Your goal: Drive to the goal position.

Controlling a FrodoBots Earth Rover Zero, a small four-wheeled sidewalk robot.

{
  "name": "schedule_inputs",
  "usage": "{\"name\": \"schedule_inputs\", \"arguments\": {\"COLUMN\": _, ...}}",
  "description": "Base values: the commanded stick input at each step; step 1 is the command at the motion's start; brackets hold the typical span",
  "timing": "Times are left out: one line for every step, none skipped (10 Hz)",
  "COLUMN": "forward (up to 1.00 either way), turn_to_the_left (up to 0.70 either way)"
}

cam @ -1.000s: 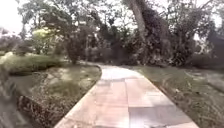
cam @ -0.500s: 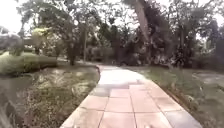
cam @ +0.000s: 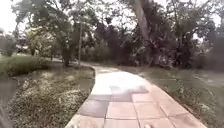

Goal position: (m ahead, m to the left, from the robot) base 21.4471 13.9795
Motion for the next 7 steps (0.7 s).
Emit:
{"name": "schedule_inputs", "arguments": {"forward": 1.0, "turn_to_the_left": 0.0}}
{"name": "schedule_inputs", "arguments": {"forward": 1.0, "turn_to_the_left": 0.0}}
{"name": "schedule_inputs", "arguments": {"forward": 1.0, "turn_to_the_left": 0.0}}
{"name": "schedule_inputs", "arguments": {"forward": 1.0, "turn_to_the_left": 0.0}}
{"name": "schedule_inputs", "arguments": {"forward": 1.0, "turn_to_the_left": 0.0}}
{"name": "schedule_inputs", "arguments": {"forward": 1.0, "turn_to_the_left": 0.0}}
{"name": "schedule_inputs", "arguments": {"forward": 1.0, "turn_to_the_left": 0.0}}
